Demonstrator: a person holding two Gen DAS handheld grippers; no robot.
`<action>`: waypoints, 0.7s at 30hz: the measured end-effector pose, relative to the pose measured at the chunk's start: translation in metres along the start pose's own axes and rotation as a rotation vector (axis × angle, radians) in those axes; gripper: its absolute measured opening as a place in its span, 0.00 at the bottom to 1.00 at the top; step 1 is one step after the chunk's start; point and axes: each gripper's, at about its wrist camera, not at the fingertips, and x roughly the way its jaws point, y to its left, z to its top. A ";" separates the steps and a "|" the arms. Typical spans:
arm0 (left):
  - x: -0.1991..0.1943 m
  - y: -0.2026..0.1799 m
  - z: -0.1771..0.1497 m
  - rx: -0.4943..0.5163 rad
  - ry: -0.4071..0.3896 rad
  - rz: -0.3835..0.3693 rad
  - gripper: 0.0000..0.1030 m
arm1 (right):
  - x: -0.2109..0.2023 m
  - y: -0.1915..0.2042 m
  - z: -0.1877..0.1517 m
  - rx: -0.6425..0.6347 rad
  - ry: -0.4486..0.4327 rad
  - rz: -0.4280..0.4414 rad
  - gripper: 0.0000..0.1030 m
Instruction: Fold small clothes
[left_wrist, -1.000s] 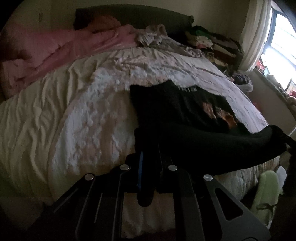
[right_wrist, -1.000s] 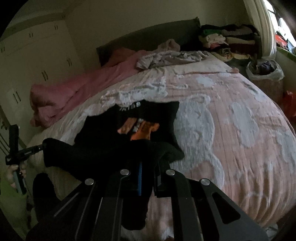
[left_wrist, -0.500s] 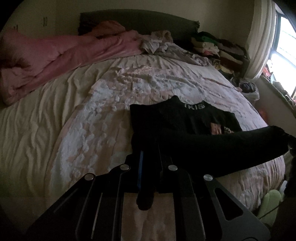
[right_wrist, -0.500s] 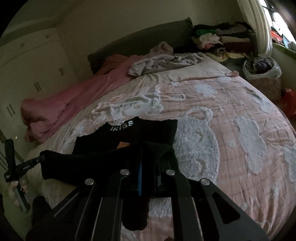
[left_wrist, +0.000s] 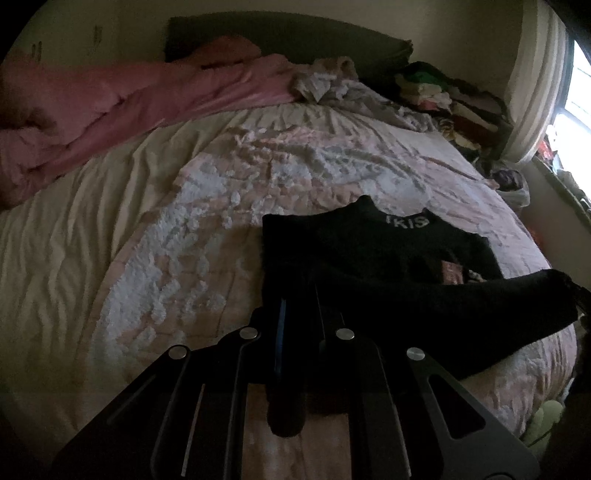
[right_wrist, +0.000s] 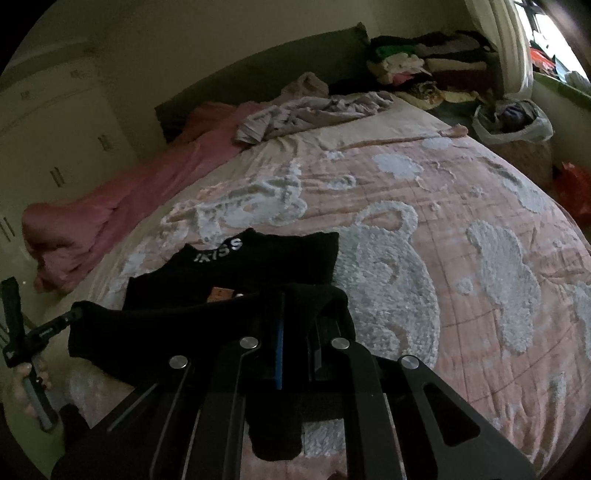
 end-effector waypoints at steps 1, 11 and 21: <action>0.004 0.000 0.000 -0.001 0.004 0.003 0.04 | 0.004 -0.001 -0.001 0.002 0.006 -0.006 0.07; 0.044 0.010 -0.005 -0.037 0.044 0.053 0.10 | 0.033 -0.014 -0.011 0.042 0.046 -0.077 0.51; 0.003 0.012 -0.010 -0.052 -0.067 0.057 0.29 | -0.003 -0.024 -0.022 0.071 -0.029 -0.076 0.67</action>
